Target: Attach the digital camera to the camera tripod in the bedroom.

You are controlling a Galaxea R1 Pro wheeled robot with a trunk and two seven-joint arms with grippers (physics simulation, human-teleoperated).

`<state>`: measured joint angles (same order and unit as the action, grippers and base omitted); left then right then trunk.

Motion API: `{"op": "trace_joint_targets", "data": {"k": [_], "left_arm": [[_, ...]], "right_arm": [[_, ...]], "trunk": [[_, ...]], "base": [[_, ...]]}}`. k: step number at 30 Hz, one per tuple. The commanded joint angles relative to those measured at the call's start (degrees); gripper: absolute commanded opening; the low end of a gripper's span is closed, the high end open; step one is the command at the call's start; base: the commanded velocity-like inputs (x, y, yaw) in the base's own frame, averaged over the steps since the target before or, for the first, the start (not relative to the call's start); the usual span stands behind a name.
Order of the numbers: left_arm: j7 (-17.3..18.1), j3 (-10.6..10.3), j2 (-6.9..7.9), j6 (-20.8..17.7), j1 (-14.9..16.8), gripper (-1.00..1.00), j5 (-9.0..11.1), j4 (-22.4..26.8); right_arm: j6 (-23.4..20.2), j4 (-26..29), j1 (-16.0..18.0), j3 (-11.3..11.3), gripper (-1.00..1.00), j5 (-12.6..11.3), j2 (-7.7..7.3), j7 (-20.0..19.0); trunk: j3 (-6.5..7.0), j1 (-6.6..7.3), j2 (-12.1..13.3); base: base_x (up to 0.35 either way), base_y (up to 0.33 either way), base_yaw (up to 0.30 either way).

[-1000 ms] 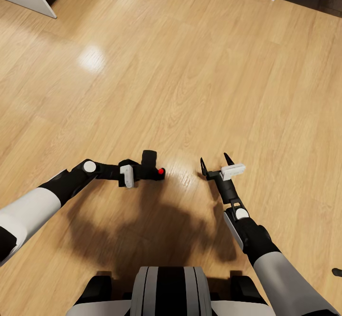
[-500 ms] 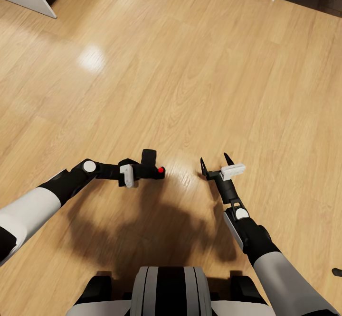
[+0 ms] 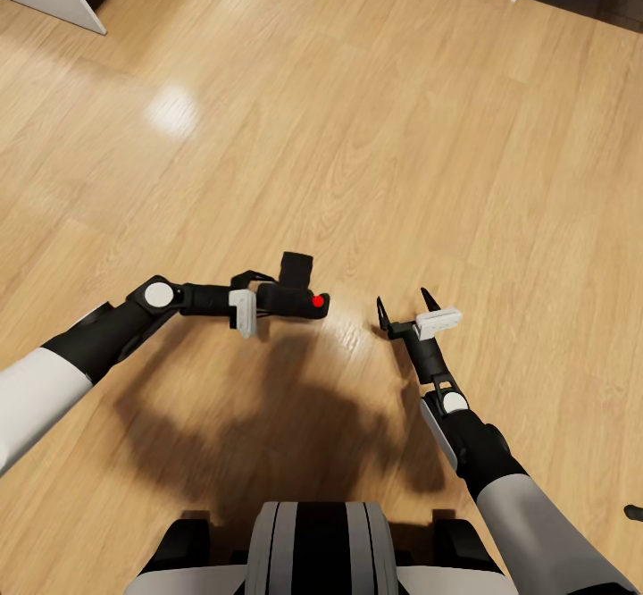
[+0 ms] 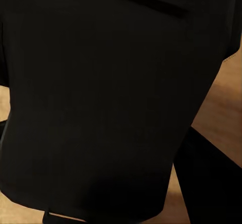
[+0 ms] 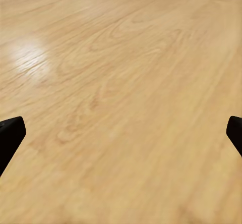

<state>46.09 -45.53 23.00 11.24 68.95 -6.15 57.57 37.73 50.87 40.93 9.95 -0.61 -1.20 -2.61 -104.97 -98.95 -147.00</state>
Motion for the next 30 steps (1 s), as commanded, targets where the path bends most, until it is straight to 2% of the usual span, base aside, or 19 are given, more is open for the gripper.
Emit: {"op": "trace_joint_targets", "data": {"k": [1,7,11,14,16,17,22,23,24,25,26,28,29,30], "left_arm": [[-0.1,-0.1,0.23,0.4,0.0,-1.0,-0.4,0.4],[-0.2,0.7,1.76,0.3,0.0,-1.0,-0.2,2.7],[-0.2,2.1,2.32,-0.1,0.0,-1.0,0.1,5.1],[-0.3,3.5,2.57,-2.6,0.0,-1.0,0.4,6.9],[-0.3,4.4,2.63,-5.3,0.0,-1.0,0.4,8.0],[-0.2,5.2,2.68,-8.9,0.0,-1.0,0.5,9.4],[0.3,7.0,2.78,-19.4,0.0,-1.0,0.8,14.3],[1.0,7.8,2.8,-23.2,0.0,-1.0,1.4,16.3],[1.5,8.2,2.8,-24.8,0.0,-1.0,1.8,17.3],[2.0,8.6,2.81,-26.3,0.0,-1.0,2.3,18.3],[3.0,9.2,2.82,-28.7,0.0,-1.0,3.7,20.1],[4.0,9.9,2.83,-30.4,0.0,-1.0,5.5,21.6],[4.6,10.4,2.8,-31.7,0.0,-1.0,7.6,22.9],[4.9,10.7,2.79,-32.3,0.0,-1.0,8.7,23.5]], "right_arm": [[0.2,0.0,0.0,0.1,1.0,-0.1,-0.03,-0.1],[0.2,0.0,0.0,0.1,1.0,-0.1,-0.03,-0.1],[0.2,0.0,0.0,0.1,1.0,-0.1,-0.03,-0.1],[0.2,0.0,0.0,0.1,1.0,-0.1,-0.03,-0.1],[0.2,0.0,0.0,0.1,1.0,-0.1,-0.03,-0.1],[0.2,0.0,0.0,0.1,1.0,-0.1,-0.03,-0.1],[0.2,0.0,0.0,0.1,1.0,-0.1,-0.03,-0.1],[0.2,0.0,0.0,0.1,1.0,-0.1,-0.03,-0.1],[0.2,0.0,0.0,0.1,1.0,-0.1,-0.03,-0.1],[0.2,0.0,0.0,0.1,1.0,-0.1,-0.03,-0.1],[0.2,0.0,0.0,0.1,1.0,-0.1,-0.03,-0.1],[0.2,0.0,0.0,0.1,1.0,-0.1,-0.03,-0.1],[0.2,0.0,0.0,0.1,1.0,-0.1,-0.03,-0.1],[0.2,0.0,0.0,0.1,1.0,-0.1,-0.03,-0.1]], "trunk": [[-0.03,0.01,0.0],[-0.03,0.01,0.0],[-0.03,0.01,0.0],[-0.03,0.01,0.0],[-0.03,0.01,0.0],[-0.03,0.01,0.0],[-0.03,0.01,0.0],[-0.03,0.01,0.0],[-0.03,0.01,0.0],[-0.03,0.01,0.0],[-0.03,0.01,0.0],[-0.03,0.01,0.0],[-0.03,0.01,0.0],[-0.03,0.01,0.0]], "base": [[0.0,0.0,0.0],[0.0,0.0,0.0],[0.0,0.0,0.0],[0.0,0.0,0.0],[0.0,0.0,0.0],[0.0,0.0,0.0],[0.0,0.0,0.0],[0.0,0.0,0.0],[0.0,0.0,0.0],[0.0,0.0,0.0],[0.0,0.0,0.0],[0.0,0.0,0.0],[0.0,0.0,0.0],[0.0,0.0,0.0]]}}
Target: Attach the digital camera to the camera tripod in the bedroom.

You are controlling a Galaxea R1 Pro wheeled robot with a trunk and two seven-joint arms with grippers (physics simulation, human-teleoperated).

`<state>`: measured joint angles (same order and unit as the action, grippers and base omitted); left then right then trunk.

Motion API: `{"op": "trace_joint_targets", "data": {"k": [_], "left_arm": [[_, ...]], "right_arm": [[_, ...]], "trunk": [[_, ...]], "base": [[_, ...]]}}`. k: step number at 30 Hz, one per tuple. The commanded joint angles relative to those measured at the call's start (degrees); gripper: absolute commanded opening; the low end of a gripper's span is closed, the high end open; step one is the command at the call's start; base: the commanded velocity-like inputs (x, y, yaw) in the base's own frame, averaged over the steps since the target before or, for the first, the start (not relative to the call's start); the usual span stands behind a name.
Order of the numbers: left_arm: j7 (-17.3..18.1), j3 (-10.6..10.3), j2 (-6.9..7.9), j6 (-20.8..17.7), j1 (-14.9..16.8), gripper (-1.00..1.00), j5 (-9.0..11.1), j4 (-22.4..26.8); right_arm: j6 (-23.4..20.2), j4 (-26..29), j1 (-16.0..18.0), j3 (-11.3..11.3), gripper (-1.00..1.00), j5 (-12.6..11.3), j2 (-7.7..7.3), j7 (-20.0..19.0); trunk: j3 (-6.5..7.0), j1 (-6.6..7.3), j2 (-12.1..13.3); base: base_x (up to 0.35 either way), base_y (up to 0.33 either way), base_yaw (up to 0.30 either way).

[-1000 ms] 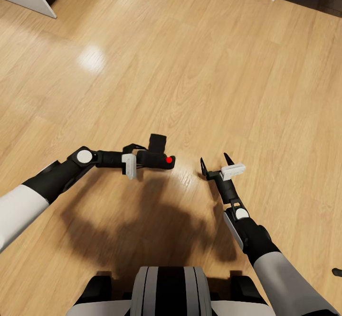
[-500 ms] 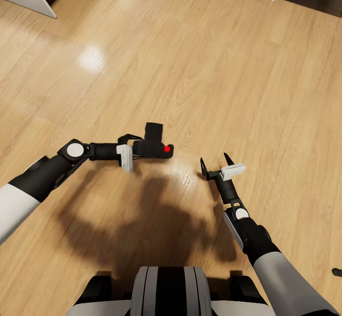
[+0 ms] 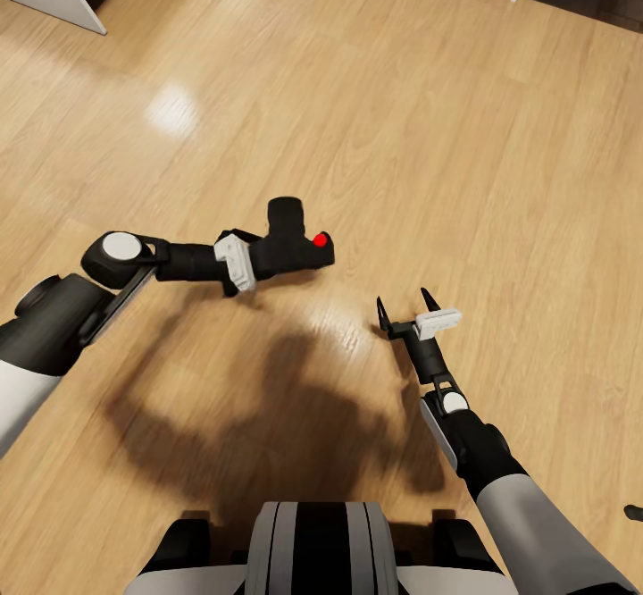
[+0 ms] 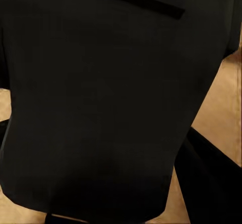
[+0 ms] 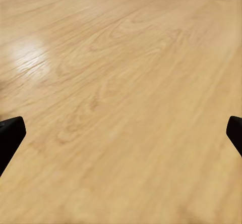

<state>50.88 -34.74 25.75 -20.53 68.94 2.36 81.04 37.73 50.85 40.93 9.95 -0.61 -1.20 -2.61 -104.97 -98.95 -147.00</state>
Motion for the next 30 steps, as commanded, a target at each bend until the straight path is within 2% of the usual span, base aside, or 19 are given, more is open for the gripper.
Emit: {"op": "trace_joint_targets", "data": {"k": [1,3,6,8,10,13,14,16,17,22,25,30], "left_arm": [[0.4,0.4,0.06,-1.6,0.0,-1.0,2.5,1.1],[0.7,0.8,0.07,-3.1,0.0,-1.0,5.3,2.0],[0.9,1.1,0.08,-5.0,0.0,-1.0,7.4,2.7],[0.9,1.2,0.09,-6.0,0.0,-1.0,7.9,3.0],[0.9,1.5,0.09,-7.5,0.0,-1.0,8.3,3.5],[1.0,2.2,0.12,-12.2,0.0,-1.0,8.8,5.2],[1.0,2.4,0.16,-15.5,0.0,-1.0,8.8,6.4],[1.0,2.6,0.26,-19.4,0.0,-1.0,8.9,7.3],[1.1,2.8,0.47,-23.3,0.0,-1.0,9.0,8.0],[1.3,3.6,1.14,-32.8,0.0,-1.0,9.1,8.9],[1.4,4.6,1.2,-35.5,0.0,-1.0,9.1,9.1],[1.7,5.6,1.1,-37.0,0.0,-1.0,9.1,9.3]], "right_arm": [[0.2,0.0,0.0,0.1,1.0,-0.1,-0.03,-0.1],[0.2,0.0,0.0,0.1,1.0,-0.1,-0.03,-0.1],[0.2,0.0,0.0,0.1,1.0,-0.1,-0.03,-0.1],[0.2,0.0,0.0,0.1,1.0,-0.1,-0.03,-0.1],[0.2,0.0,0.0,0.1,1.0,-0.1,-0.03,-0.1],[0.2,0.0,0.0,0.1,1.0,-0.1,-0.03,-0.1],[0.2,0.0,0.0,0.1,1.0,-0.1,-0.03,-0.1],[0.2,0.0,0.0,0.1,1.0,-0.1,-0.03,-0.1],[0.2,0.0,0.0,0.1,1.0,-0.1,-0.03,-0.1],[0.1,0.0,0.0,0.1,1.0,-0.1,-0.03,-0.1],[0.1,0.0,0.0,0.1,1.0,-0.1,-0.03,-0.1],[0.1,0.0,0.0,0.1,1.0,-0.1,-0.03,-0.1]], "trunk": [[-0.03,0.01,0.0],[-0.03,0.01,0.0],[-0.03,0.01,0.0],[-0.03,0.01,0.0],[-0.03,0.01,0.0],[-0.03,0.01,0.0],[-0.03,0.01,0.0],[-0.03,0.01,0.0],[-0.03,0.01,0.0],[-0.03,0.01,0.0],[-0.03,0.01,0.0],[-0.03,0.01,0.0]], "base": [[0.0,0.0,0.0],[0.0,0.0,0.0],[0.0,0.0,0.0],[0.0,0.0,0.0],[0.0,0.0,0.0],[0.0,0.0,0.0],[0.0,0.0,0.0],[0.0,0.0,0.0],[0.0,0.0,0.0],[0.0,0.0,0.0],[0.0,0.0,0.0],[0.0,0.0,0.0]]}}
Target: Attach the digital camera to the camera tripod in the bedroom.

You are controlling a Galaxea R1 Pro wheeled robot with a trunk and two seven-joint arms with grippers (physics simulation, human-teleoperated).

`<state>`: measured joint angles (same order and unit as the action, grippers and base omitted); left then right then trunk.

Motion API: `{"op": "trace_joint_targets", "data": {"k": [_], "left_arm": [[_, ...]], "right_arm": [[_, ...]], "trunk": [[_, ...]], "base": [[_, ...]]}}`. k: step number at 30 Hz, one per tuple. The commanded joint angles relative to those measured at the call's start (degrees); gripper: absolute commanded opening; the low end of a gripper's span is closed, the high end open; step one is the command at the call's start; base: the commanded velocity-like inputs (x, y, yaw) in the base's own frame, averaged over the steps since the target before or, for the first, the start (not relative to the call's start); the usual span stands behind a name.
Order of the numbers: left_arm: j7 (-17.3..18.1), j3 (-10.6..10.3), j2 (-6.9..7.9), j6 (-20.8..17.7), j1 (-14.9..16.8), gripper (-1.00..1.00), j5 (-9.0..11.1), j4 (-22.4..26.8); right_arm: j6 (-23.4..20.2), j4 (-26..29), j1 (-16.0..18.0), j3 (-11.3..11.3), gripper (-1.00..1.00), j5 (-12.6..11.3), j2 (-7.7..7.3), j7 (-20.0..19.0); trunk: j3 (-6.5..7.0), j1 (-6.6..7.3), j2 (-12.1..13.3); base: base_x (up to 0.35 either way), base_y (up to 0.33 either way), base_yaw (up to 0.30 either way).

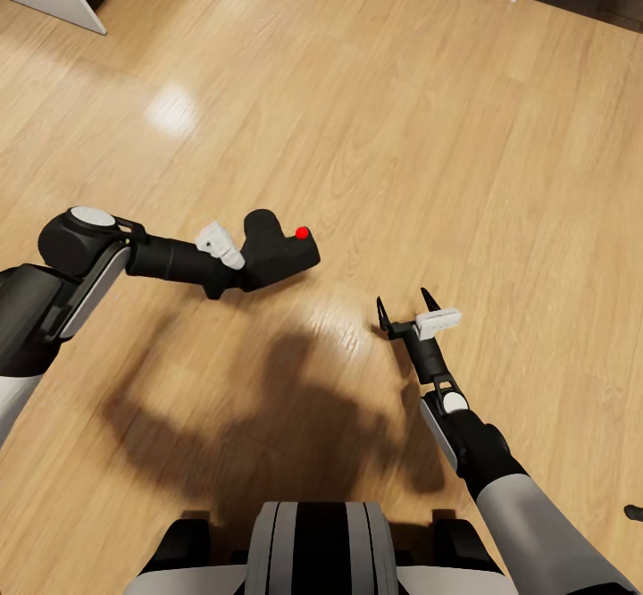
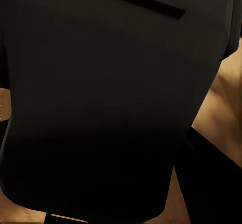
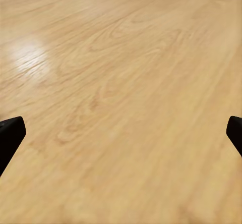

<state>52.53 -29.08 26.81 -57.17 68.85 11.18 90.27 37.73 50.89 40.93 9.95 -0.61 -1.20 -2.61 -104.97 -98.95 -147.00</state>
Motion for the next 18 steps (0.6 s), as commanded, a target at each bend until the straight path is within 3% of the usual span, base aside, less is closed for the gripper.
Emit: {"op": "trace_joint_targets", "data": {"k": [1,7,15,18], "left_arm": [[0.1,0.3,0.02,-0.6,0.1,-1.0,0.3,0.1],[1.8,1.6,-0.06,-1.0,0.1,-1.0,0.7,0.2],[14.1,3.2,-0.02,-0.9,0.1,-1.0,3.3,0.2],[15.7,3.3,-0.03,-0.8,0.1,-1.0,3.5,0.2]], "right_arm": [[0.2,0.0,0.0,0.1,1.0,-0.1,-0.03,-0.1],[0.1,0.0,0.0,0.1,1.0,-0.1,-0.04,-0.1],[0.1,0.0,0.0,0.1,1.0,-0.1,-0.03,-0.1],[0.1,0.0,0.0,0.1,1.0,-0.1,-0.05,-0.1]], "trunk": [[-0.03,0.01,0.0],[-0.03,0.01,0.0],[-0.03,0.01,0.0],[-0.03,0.01,0.0]], "base": [[0.0,0.0,0.0],[0.0,0.0,0.0],[0.0,0.0,0.0],[0.0,0.0,0.0]]}}
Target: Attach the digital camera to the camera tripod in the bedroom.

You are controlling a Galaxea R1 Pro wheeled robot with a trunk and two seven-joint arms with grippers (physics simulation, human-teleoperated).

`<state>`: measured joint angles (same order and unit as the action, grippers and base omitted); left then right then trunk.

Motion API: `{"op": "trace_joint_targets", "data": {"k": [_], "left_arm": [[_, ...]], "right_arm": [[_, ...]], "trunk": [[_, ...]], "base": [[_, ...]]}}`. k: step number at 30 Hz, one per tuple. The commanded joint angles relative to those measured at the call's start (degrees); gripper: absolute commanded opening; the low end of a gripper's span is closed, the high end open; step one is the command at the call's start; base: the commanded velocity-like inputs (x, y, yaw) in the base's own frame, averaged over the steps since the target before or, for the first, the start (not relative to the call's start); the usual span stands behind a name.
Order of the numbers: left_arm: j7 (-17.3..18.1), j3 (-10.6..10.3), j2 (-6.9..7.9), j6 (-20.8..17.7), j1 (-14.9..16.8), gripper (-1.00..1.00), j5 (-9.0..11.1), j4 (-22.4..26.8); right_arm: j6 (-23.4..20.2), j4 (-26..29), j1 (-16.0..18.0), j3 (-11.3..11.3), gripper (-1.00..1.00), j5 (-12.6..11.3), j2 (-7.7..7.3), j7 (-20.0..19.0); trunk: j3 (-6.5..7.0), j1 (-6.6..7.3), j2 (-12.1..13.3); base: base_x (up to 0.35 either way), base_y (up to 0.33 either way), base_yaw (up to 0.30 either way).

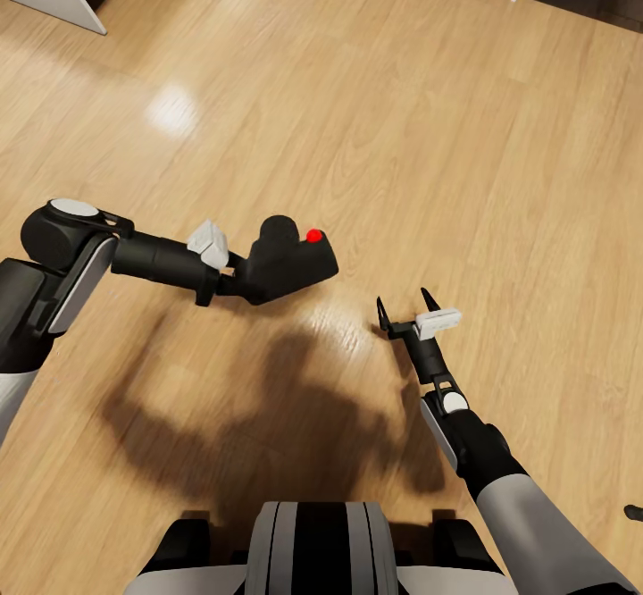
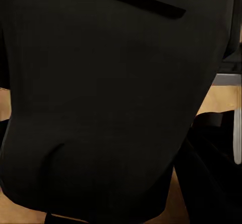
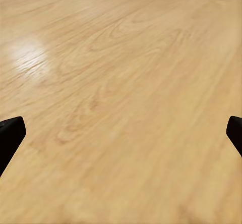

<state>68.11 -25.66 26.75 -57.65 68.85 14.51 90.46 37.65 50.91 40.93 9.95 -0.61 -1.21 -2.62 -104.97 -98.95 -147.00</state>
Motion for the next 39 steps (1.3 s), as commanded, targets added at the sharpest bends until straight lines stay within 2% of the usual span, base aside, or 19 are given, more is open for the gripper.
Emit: {"op": "trace_joint_targets", "data": {"k": [1,3,12,21,29,35,39], "left_arm": [[0.4,0.0,0.04,-0.3,0.1,-1.0,0.3,0.0],[1.4,0.2,0.05,-0.3,0.1,-1.0,0.4,0.1],[1.7,0.5,-0.06,-0.4,0.1,-1.0,0.5,0.0],[1.8,0.6,-0.16,-0.6,0.1,-1.0,0.6,0.1],[3.7,0.9,-0.07,-0.7,0.1,-1.0,0.7,0.1],[4.1,1.0,-0.81,-0.8,0.1,-1.0,0.7,-0.2],[4.1,1.1,-1.17,-2.4,0.1,-1.0,0.8,-0.6]], "right_arm": [[0.1,0.0,0.0,0.1,1.0,-0.1,-0.03,-0.1],[0.1,0.0,0.0,0.1,1.0,-0.1,-0.02,-0.2],[0.1,0.0,0.0,0.1,1.0,-0.1,-0.05,-0.2],[0.1,0.0,0.0,0.1,1.0,-0.1,-0.02,-0.2],[0.1,0.0,0.0,0.1,1.0,-0.1,-0.02,-0.2],[0.2,0.0,0.0,0.1,1.0,-0.1,-0.02,-0.1],[0.2,0.0,0.0,0.1,1.0,-0.1,-0.03,0.0]], "trunk": [[-0.03,0.01,0.0],[-0.03,0.01,0.0],[-0.03,0.01,0.0],[1.97,0.24,0.1],[3.74,0.45,0.2],[5.07,0.6,0.3],[5.96,0.7,0.3]], "base": [[0.0,0.0,0.0],[0.0,0.0,0.0],[0.0,0.0,0.0],[0.0,0.0,0.0],[0.0,0.0,0.0],[0.0,0.0,0.0],[0.0,0.0,0.0]]}}
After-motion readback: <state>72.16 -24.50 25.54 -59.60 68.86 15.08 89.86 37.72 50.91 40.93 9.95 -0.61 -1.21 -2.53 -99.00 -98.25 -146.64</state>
